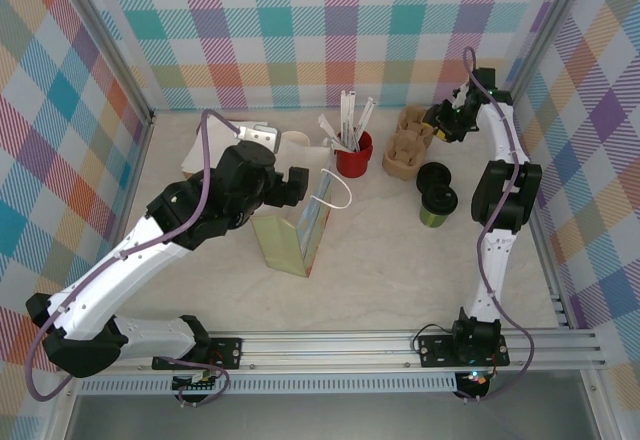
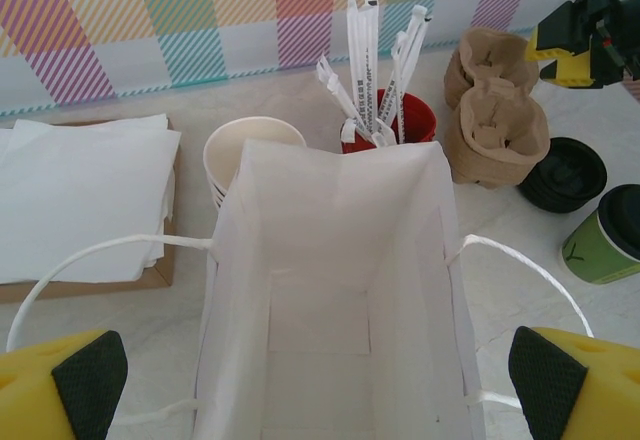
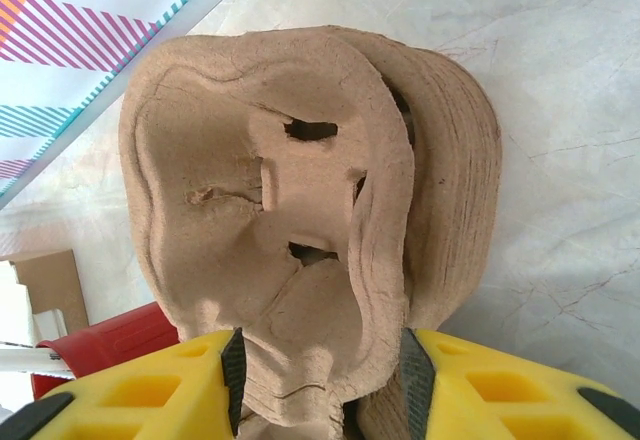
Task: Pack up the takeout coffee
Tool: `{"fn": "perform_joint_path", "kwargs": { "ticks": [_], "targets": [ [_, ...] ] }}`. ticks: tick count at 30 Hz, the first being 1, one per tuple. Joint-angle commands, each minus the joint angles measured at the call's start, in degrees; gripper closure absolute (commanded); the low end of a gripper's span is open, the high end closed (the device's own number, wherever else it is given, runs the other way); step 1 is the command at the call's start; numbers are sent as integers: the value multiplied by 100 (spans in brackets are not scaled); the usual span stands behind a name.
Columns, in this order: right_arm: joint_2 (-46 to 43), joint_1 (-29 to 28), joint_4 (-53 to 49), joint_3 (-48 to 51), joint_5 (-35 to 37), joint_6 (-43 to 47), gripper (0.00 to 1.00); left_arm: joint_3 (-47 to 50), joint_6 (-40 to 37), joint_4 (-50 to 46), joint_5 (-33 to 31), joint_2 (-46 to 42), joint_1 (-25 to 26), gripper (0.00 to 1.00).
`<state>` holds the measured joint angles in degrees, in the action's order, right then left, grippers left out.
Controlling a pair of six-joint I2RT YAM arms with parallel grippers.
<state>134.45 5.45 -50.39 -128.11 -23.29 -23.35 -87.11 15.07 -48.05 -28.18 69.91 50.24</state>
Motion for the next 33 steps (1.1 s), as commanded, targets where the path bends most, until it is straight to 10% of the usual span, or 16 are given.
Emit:
{"fn": "perform_joint_path", "kwargs": {
  "ticks": [1, 33],
  "targets": [
    [185, 25, -172, -292, -211, -59, 55, -86, -136, -66, -133, 30, 65, 0],
    [449, 27, -322, -581, -62, -169, 46, -155, -196, -148, -185, 102, 65, 0]
  ]
}}
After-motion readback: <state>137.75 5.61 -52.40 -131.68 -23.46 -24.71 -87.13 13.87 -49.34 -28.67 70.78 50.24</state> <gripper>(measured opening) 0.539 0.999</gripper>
